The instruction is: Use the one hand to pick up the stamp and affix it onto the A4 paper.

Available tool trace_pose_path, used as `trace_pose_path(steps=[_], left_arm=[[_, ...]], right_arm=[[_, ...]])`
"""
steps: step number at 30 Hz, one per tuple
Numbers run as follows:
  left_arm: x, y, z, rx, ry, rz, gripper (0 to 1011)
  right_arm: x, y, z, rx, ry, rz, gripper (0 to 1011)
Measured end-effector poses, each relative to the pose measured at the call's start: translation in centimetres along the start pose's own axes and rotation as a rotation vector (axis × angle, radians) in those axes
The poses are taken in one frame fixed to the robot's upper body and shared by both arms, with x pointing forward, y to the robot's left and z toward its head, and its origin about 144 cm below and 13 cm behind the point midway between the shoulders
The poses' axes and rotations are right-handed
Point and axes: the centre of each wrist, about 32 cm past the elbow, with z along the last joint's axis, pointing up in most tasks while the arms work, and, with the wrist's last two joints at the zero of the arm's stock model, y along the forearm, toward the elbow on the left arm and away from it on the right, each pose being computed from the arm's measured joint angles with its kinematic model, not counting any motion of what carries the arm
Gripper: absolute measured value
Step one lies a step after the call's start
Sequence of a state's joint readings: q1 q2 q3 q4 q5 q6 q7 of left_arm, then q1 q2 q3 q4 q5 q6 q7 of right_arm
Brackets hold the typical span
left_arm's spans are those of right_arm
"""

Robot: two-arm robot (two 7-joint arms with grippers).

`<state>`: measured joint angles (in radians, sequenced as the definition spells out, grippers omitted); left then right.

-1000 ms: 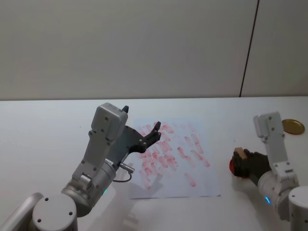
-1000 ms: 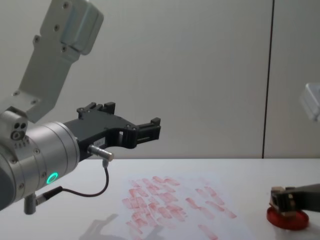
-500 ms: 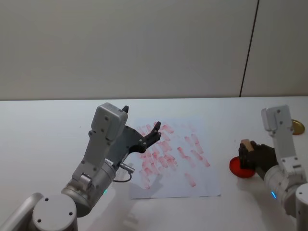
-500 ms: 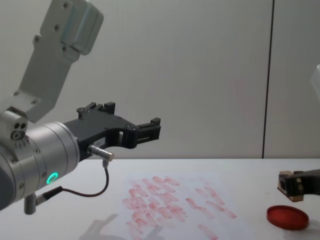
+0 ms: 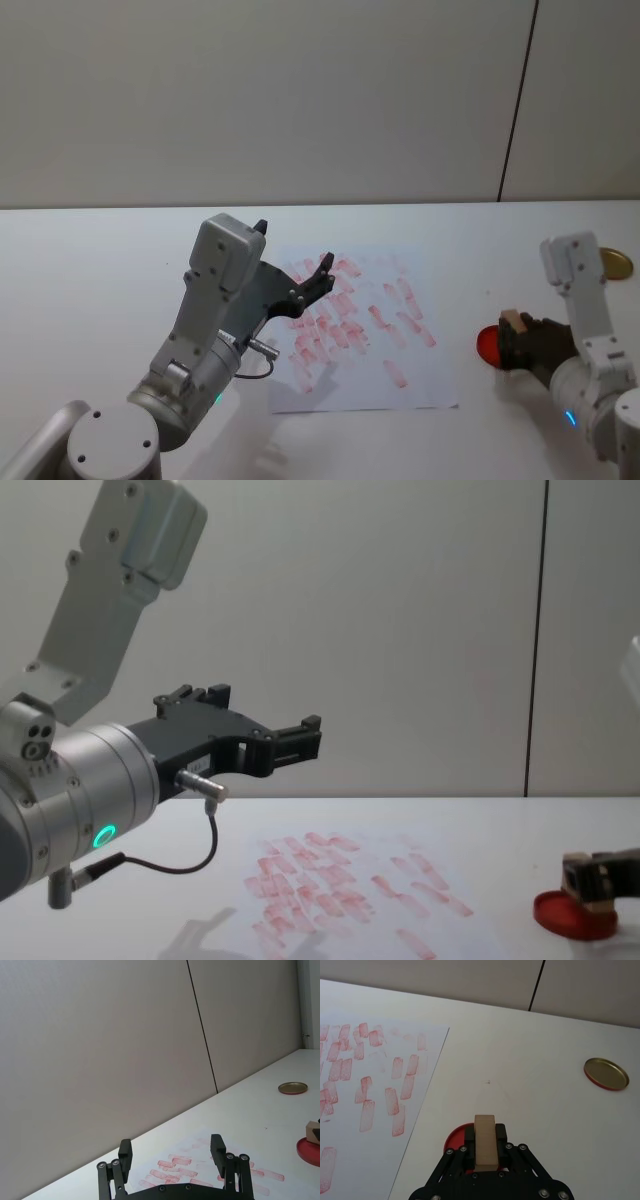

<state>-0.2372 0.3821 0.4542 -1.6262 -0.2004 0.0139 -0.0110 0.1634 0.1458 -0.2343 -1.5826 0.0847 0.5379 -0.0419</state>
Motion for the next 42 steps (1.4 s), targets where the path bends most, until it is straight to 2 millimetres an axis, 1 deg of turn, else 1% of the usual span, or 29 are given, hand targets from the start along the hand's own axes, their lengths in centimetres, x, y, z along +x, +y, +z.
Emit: trace_pose_path(steps=[19, 26, 35, 42], left_arm=[[0.0, 0.0, 0.0, 0.000, 0.000, 0.000, 993], [0.0, 0.0, 0.0, 0.000, 0.000, 0.000, 993], [0.0, 0.0, 0.0, 0.000, 0.000, 0.000, 993], [0.0, 0.0, 0.0, 0.000, 0.000, 0.000, 993]], right_arm=[[-0.2, 0.8, -1.3, -0.059, 0.003, 0.019, 233], [-0.2, 1.1, -1.5, -0.071, 0.011, 0.019, 233], [-0.1, 1.0, -1.3, -0.052, 0.017, 0.015, 233], [0.1, 0.4, -0.3, 0.016, 0.016, 0.004, 234]])
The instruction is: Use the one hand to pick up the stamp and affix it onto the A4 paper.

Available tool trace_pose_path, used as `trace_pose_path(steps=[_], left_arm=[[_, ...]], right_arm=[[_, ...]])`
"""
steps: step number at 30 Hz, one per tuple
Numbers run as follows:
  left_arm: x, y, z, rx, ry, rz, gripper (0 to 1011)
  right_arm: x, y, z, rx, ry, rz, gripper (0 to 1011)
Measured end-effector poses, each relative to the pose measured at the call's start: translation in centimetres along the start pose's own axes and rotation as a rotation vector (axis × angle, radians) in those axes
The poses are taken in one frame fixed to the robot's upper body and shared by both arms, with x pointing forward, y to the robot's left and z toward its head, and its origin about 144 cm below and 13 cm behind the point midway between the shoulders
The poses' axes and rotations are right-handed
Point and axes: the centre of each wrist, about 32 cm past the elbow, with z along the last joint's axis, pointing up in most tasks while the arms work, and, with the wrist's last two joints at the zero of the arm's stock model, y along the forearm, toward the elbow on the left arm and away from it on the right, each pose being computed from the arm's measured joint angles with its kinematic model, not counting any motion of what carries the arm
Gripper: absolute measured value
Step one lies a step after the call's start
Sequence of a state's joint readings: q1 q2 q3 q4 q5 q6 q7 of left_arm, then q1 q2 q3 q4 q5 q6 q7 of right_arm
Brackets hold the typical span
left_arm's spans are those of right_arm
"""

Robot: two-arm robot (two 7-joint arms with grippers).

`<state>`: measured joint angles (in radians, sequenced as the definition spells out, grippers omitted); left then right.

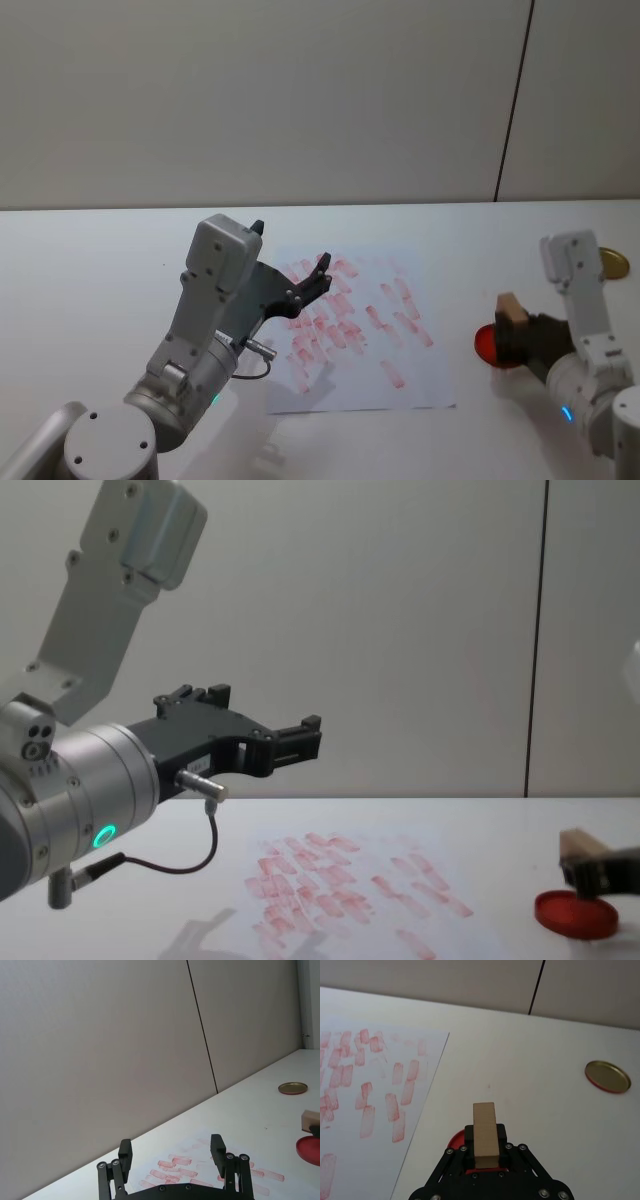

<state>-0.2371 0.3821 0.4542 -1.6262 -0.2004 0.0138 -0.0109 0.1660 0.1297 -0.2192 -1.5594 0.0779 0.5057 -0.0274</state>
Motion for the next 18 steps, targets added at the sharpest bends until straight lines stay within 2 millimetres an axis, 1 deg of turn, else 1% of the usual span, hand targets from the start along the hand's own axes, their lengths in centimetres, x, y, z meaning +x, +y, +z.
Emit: trace_pose_path(steps=[10, 18], left_arm=[[0.0, 0.0, 0.0, 0.000, 0.000, 0.000, 993], [0.0, 0.0, 0.0, 0.000, 0.000, 0.000, 993]], right_arm=[[0.3, -1.3, 2.1, 0.132, -0.007, -0.011, 234], [0.3, -1.8, 2.9, 0.175, -0.003, 0.023, 234]])
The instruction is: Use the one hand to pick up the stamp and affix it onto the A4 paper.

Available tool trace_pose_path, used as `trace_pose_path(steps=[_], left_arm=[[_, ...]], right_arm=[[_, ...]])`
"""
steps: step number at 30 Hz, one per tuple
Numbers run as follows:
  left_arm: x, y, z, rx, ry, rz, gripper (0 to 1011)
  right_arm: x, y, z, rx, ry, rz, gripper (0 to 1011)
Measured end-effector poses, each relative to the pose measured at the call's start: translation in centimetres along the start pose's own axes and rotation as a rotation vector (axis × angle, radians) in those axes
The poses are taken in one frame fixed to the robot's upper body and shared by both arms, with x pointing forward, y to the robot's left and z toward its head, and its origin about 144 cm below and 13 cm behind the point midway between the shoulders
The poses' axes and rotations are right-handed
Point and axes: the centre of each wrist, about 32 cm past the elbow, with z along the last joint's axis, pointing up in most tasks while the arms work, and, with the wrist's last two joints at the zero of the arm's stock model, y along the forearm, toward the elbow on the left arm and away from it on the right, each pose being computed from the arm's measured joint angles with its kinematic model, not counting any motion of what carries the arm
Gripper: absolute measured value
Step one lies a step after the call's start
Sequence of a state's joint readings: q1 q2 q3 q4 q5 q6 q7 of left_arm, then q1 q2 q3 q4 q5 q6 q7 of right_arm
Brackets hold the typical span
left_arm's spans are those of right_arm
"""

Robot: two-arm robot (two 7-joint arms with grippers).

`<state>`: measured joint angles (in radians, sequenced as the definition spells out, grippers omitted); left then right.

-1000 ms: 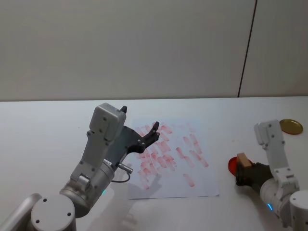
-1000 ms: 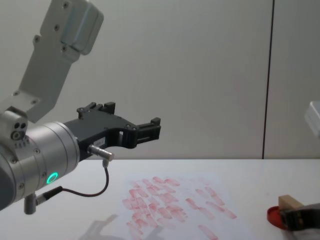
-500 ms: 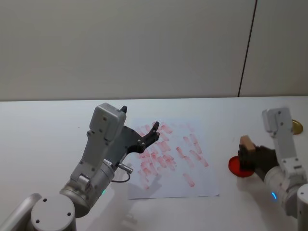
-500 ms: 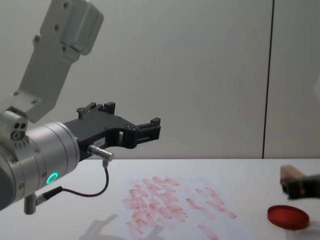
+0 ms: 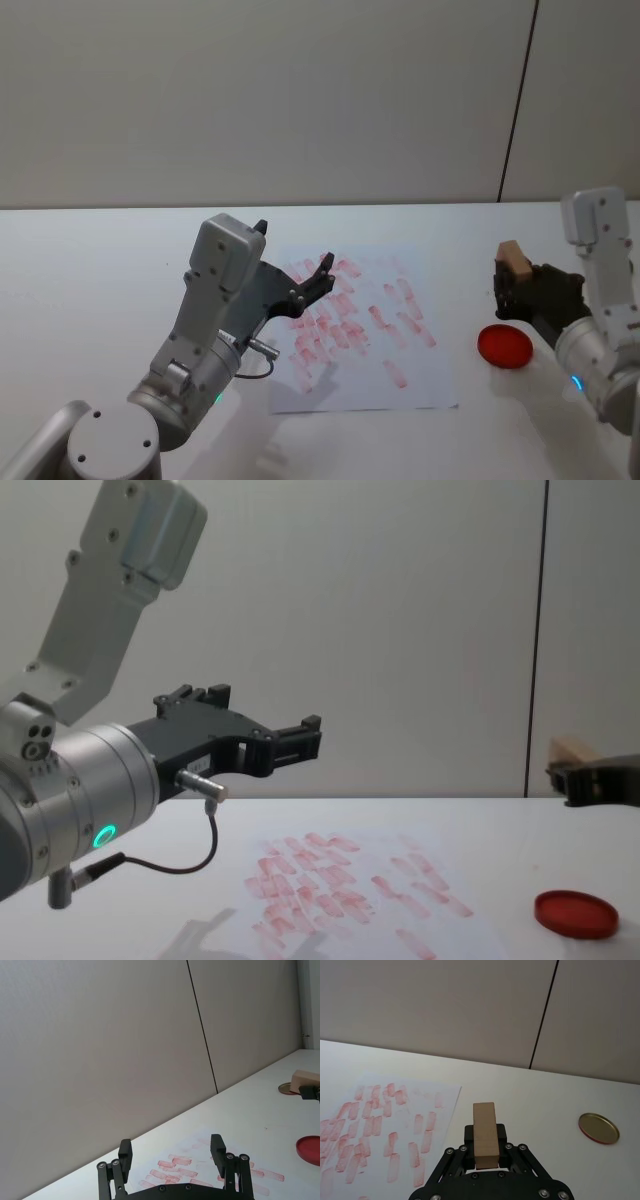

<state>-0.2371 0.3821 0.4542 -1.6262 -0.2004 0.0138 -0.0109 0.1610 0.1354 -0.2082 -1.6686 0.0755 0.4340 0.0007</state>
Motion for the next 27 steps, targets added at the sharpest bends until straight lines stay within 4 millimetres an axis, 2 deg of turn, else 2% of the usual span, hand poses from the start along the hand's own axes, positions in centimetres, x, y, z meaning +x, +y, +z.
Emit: trace_pose_path(steps=[10, 27], left_arm=[[0.0, 0.0, 0.0, 0.000, 0.000, 0.000, 993], [0.0, 0.0, 0.0, 0.000, 0.000, 0.000, 993]], right_arm=[[-1.2, 0.8, -0.2, -0.042, 0.013, 0.108, 234], [-4.0, 2.9, -2.2, -0.173, -0.019, 0.244, 233]])
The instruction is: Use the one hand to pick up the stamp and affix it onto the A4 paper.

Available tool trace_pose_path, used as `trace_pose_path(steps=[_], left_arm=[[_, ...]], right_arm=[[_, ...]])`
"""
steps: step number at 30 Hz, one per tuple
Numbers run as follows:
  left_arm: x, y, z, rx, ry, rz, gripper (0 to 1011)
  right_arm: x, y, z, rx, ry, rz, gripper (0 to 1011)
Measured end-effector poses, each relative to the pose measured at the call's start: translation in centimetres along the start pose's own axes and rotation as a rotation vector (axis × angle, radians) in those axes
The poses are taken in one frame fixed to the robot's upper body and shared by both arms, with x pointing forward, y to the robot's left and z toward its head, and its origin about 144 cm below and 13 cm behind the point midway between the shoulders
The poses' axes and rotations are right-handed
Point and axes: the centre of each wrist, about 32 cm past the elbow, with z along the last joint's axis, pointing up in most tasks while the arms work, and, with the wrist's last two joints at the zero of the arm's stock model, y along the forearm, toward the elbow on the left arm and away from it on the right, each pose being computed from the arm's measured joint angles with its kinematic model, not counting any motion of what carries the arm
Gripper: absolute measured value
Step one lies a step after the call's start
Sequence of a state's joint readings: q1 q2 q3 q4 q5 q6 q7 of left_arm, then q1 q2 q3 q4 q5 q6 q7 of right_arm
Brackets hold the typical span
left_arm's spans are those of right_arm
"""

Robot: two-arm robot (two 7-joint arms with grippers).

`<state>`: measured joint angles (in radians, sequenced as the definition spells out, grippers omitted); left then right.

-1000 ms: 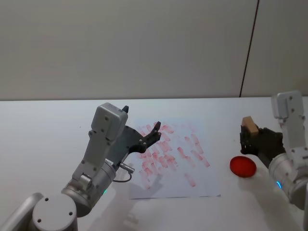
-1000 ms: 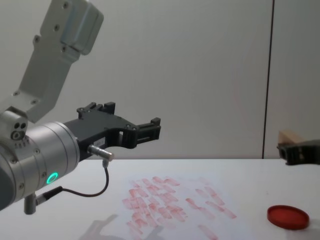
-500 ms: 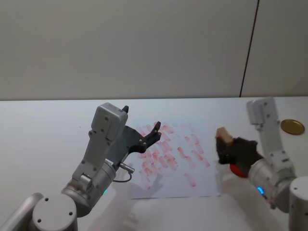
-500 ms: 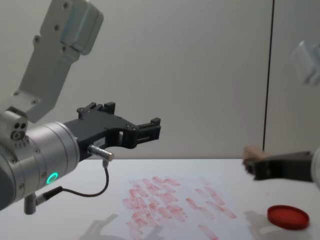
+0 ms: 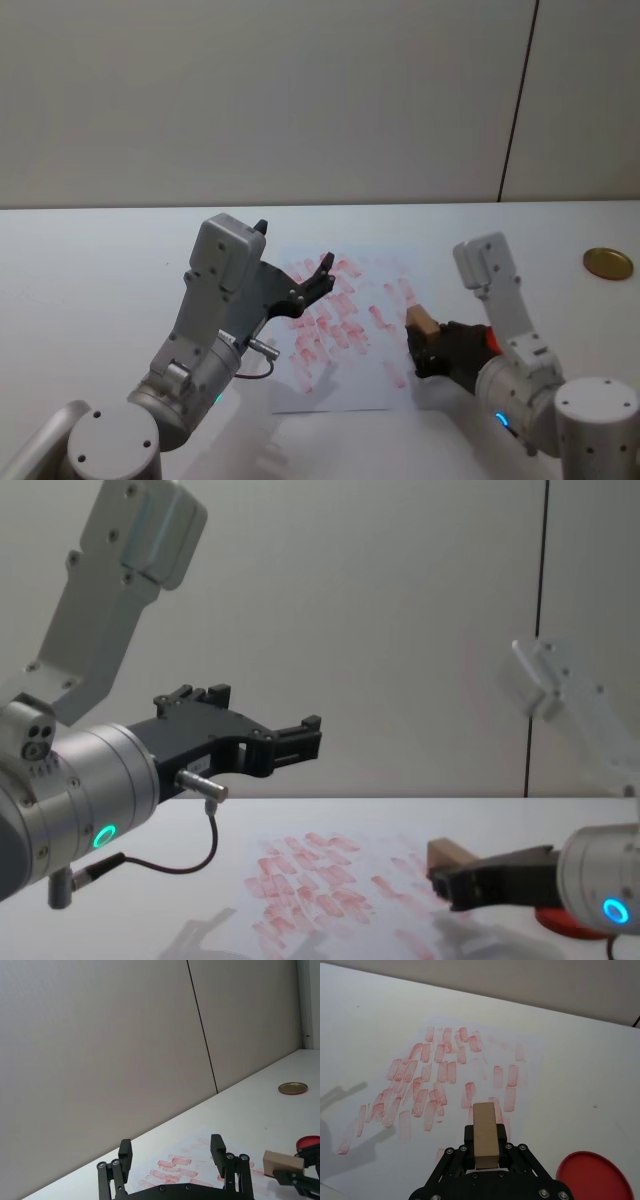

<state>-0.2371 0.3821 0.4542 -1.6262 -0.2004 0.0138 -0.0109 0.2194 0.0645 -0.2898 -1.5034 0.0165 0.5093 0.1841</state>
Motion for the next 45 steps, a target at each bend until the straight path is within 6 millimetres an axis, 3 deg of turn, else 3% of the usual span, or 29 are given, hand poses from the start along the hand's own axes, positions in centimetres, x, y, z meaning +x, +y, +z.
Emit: trace_pose_path(steps=[23, 45], left_arm=[[0.0, 0.0, 0.0, 0.000, 0.000, 0.000, 993], [0.0, 0.0, 0.0, 0.000, 0.000, 0.000, 993]], right_arm=[[-0.4, 1.7, -1.0, -0.103, -0.021, 0.010, 233], [-0.3, 1.9, -1.4, -0.133, 0.012, 0.021, 234]])
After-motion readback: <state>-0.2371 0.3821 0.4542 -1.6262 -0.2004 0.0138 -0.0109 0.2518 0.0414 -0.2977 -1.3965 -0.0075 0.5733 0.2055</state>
